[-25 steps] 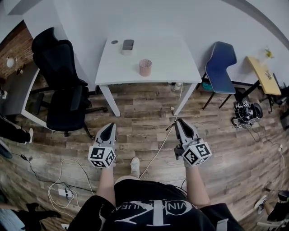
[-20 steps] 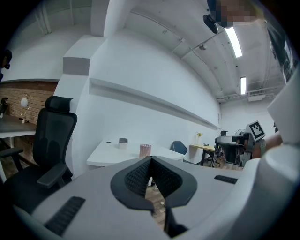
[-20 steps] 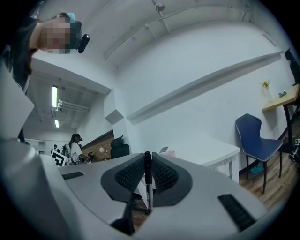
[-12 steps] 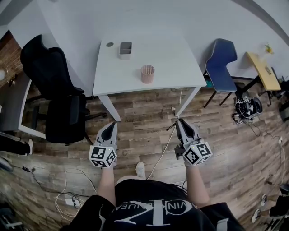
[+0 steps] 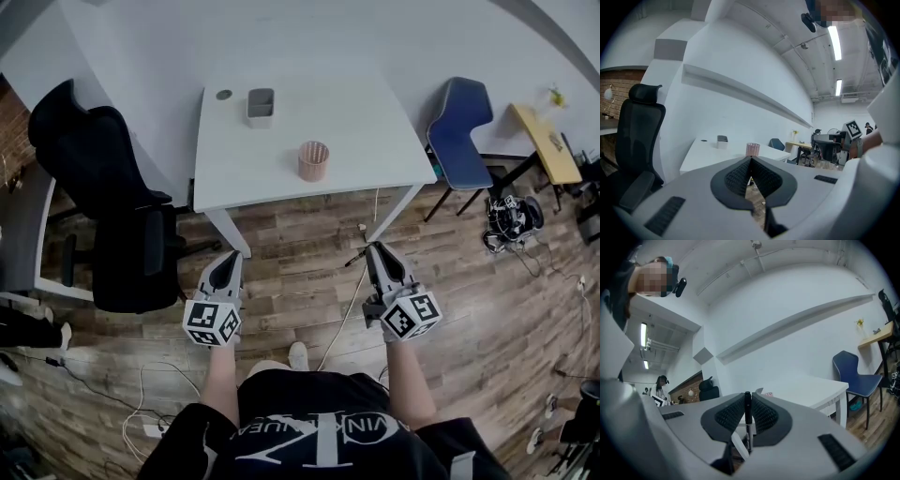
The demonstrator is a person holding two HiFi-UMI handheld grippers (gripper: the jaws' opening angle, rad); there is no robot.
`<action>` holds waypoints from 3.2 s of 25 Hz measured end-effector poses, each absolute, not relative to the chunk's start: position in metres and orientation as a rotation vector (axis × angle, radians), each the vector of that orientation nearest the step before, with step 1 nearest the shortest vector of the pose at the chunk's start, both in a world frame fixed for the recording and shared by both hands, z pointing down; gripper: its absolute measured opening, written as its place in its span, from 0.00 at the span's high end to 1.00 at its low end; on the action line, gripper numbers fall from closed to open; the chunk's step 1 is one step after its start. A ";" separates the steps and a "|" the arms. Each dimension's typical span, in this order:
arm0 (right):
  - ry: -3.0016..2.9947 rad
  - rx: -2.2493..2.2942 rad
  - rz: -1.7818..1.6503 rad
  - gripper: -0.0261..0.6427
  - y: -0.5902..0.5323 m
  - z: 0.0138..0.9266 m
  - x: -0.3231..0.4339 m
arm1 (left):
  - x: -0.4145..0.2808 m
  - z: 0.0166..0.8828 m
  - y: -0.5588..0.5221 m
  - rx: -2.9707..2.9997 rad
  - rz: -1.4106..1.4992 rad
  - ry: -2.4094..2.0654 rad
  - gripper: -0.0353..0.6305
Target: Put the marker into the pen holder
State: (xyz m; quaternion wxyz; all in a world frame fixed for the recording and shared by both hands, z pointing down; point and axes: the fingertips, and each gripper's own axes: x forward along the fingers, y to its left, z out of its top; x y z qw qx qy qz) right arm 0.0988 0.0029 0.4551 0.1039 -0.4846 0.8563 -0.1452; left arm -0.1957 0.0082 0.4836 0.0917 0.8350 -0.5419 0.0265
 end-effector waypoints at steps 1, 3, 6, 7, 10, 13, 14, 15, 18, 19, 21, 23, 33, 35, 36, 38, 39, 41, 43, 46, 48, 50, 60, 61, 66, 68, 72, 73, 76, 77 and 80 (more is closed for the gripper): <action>2.520 -1.428 -0.433 0.88 0.000 0.454 0.097 | -0.198 0.484 0.005 2.477 0.073 -1.609 0.93; 2.514 -1.424 -0.435 0.88 -0.005 0.453 0.093 | -0.202 0.486 0.001 2.469 0.061 -1.609 0.93; 2.514 -1.425 -0.430 0.88 -0.013 0.451 0.091 | -0.200 0.489 -0.004 2.467 0.058 -1.600 0.93; 2.513 -1.425 -0.430 0.88 -0.014 0.450 0.092 | -0.198 0.490 -0.004 2.469 0.061 -1.592 0.93; 2.513 -1.418 -0.432 0.88 -0.022 0.450 0.093 | -0.193 0.495 -0.008 2.468 0.073 -1.573 0.93; 2.514 -1.400 -0.428 0.88 -0.040 0.453 0.091 | -0.196 0.496 -0.022 2.466 0.076 -1.589 0.93; 2.515 -1.391 -0.431 0.88 -0.048 0.454 0.090 | -0.198 0.496 -0.027 2.462 0.076 -1.601 0.93; 2.517 -1.380 -0.436 0.88 -0.055 0.455 0.088 | -0.201 0.495 -0.032 2.457 0.076 -1.614 0.93; 2.532 -1.349 -0.445 0.88 -0.080 0.454 0.082 | -0.207 0.492 -0.049 2.440 0.074 -1.645 0.93; 2.539 -1.337 -0.442 0.88 -0.089 0.451 0.080 | -0.207 0.490 -0.056 2.436 0.072 -1.652 0.93; 2.557 -1.307 -0.429 0.88 -0.107 0.447 0.076 | -0.208 0.488 -0.071 2.427 0.062 -1.670 0.93; 2.578 -1.277 -0.417 0.88 -0.125 0.445 0.072 | -0.206 0.487 -0.085 2.419 0.052 -1.684 0.93; 2.612 -1.173 -0.411 0.88 -0.195 0.432 0.061 | -0.194 0.493 -0.138 2.392 0.063 -1.698 0.93; 2.615 -1.146 -0.400 0.88 -0.206 0.426 0.057 | -0.194 0.492 -0.146 2.390 0.065 -1.707 0.93; 2.617 -1.132 -0.394 0.88 -0.211 0.423 0.055 | -0.194 0.490 -0.150 2.389 0.065 -1.713 0.93; 2.623 -1.104 -0.384 0.88 -0.221 0.418 0.050 | -0.194 0.486 -0.156 2.387 0.063 -1.727 0.93; 2.627 -1.089 -0.381 0.88 -0.226 0.415 0.048 | -0.195 0.484 -0.160 2.384 0.062 -1.736 0.93; 2.635 -1.059 -0.377 0.88 -0.236 0.411 0.044 | -0.196 0.480 -0.167 2.377 0.059 -1.755 0.93; 2.641 -1.033 -0.376 0.88 -0.247 0.408 0.041 | -0.196 0.479 -0.174 2.368 0.056 -1.771 0.93; 2.650 -1.002 -0.378 0.88 -0.260 0.406 0.038 | -0.194 0.481 -0.181 2.351 0.060 -1.786 0.93; 2.659 -0.986 -0.382 0.88 -0.269 0.406 0.036 | -0.194 0.481 -0.185 2.337 0.060 -1.798 0.93; 2.672 -0.970 -0.392 0.88 -0.276 0.409 0.033 | -0.194 0.483 -0.188 2.320 0.060 -1.813 0.93; 2.741 -0.928 -0.462 0.88 -0.299 0.446 0.023 | -0.176 0.506 -0.193 2.280 0.112 -1.788 0.93; 2.748 -0.930 -0.473 0.88 -0.299 0.451 0.023 | -0.175 0.508 -0.194 2.275 0.118 -1.783 0.93; 2.783 -0.953 -0.511 0.88 -0.302 0.474 0.019 | -0.177 0.512 -0.204 2.281 0.122 -1.764 0.93; 2.788 -0.966 -0.537 0.88 -0.302 0.481 0.018 | -0.176 0.515 -0.208 2.280 0.124 -1.748 0.93; 2.797 -0.998 -0.567 0.88 -0.303 0.492 0.016 | -0.176 0.521 -0.215 2.286 0.129 -1.708 0.93; 2.795 -1.005 -0.575 0.88 -0.305 0.495 0.015 | -0.176 0.522 -0.217 2.288 0.129 -1.699 0.93; 2.789 -1.023 -0.594 0.88 -0.310 0.501 0.010 | -0.179 0.524 -0.224 2.289 0.127 -1.684 0.93; 2.790 -1.028 -0.599 0.88 -0.310 0.503 0.009 | -0.180 0.525 -0.224 2.289 0.129 -1.679 0.93; 2.794 -1.037 -0.614 0.88 -0.308 0.507 0.007 | -0.181 0.528 -0.225 2.288 0.133 -1.667 0.93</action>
